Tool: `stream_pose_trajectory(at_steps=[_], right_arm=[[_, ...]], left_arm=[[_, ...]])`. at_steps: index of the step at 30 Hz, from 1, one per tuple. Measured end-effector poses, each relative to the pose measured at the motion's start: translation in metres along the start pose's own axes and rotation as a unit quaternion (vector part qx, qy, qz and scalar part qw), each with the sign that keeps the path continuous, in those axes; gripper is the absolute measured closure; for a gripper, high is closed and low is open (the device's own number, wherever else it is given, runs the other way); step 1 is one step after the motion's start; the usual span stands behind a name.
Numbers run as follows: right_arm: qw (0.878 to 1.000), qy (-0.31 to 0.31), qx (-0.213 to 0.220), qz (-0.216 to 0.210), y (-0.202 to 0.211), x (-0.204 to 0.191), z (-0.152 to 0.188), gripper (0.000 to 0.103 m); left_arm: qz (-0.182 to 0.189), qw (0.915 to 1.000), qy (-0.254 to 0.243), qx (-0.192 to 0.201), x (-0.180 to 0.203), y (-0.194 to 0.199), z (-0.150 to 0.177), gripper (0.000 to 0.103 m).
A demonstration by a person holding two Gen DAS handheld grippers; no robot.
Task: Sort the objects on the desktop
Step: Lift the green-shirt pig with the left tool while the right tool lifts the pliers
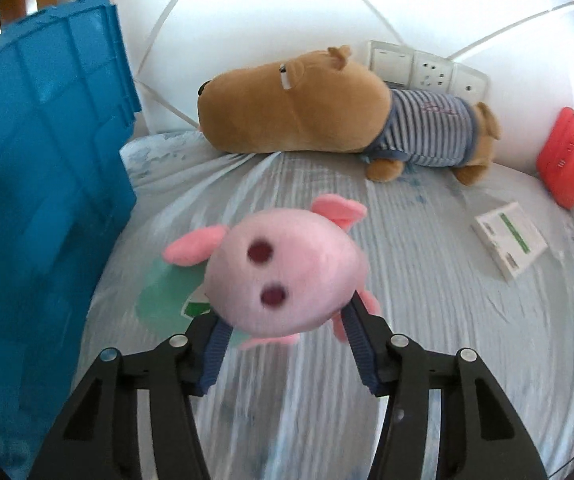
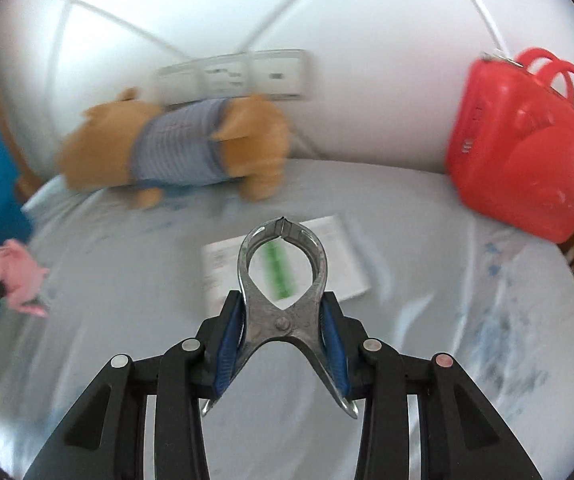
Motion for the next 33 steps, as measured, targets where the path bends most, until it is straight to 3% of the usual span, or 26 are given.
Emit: stream_pose_trajectory(at_steps=[8,16,18,19,20,24,25,26,27,28,29,33], right_arm=[[0.996,0.026,-0.001,-0.085,0.043,-0.1,0.03,0.065],[0.992,0.032,-0.025,-0.12,0.058,-0.141,0.071,0.065],[0.991,0.034,-0.026,-0.124,0.065,-0.148,0.077,0.065],[0.991,0.036,-0.026,-0.125,0.069,-0.152,0.08,0.065],[0.991,0.039,-0.023,-0.127,0.074,-0.156,0.081,0.065],[0.991,0.049,-0.017,-0.126,0.088,-0.168,0.08,0.065],[0.991,0.048,-0.017,-0.124,0.09,-0.171,0.081,0.065],[0.991,0.046,-0.017,-0.126,0.092,-0.173,0.084,0.065],[0.991,0.045,-0.018,-0.128,0.094,-0.175,0.087,0.065],[0.99,0.044,-0.021,-0.129,0.094,-0.178,0.091,0.065],[0.99,0.042,-0.025,-0.129,0.094,-0.179,0.095,0.065],[0.99,0.032,-0.037,-0.131,0.094,-0.183,0.114,0.065]], left_arm=[[0.021,0.9996,-0.004,-0.016,-0.011,0.066,0.051,0.053],[0.025,0.999,-0.008,-0.037,-0.023,0.094,0.097,0.056],[0.026,0.9992,-0.005,-0.031,-0.028,0.104,0.097,0.063],[0.026,0.9993,-0.006,-0.025,-0.029,0.109,0.096,0.071],[0.028,0.9994,-0.006,-0.019,-0.031,0.115,0.094,0.09],[0.039,0.9989,-0.014,-0.022,-0.036,0.129,0.092,0.091],[0.04,0.9987,-0.018,-0.024,-0.037,0.128,0.095,0.087],[0.041,0.9986,-0.022,-0.026,-0.037,0.126,0.098,0.067],[0.043,0.9984,-0.026,-0.028,-0.037,0.125,0.102,0.035],[0.044,0.9982,-0.029,-0.03,-0.037,0.123,0.105,0.022],[0.045,0.998,-0.033,-0.031,-0.038,0.122,0.109,0.015],[0.055,0.9949,-0.067,-0.052,-0.027,0.109,0.125,0.015]])
Point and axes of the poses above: each gripper's, at about its wrist camera, not at the fingertips, and y roughly against the way its jaws point, x to its right, z to its underside, the point moved 6 cm from there along -y, roughly the way its jaws point, and after that the axes turned 11 degrees about y, right-handed, at the moved point
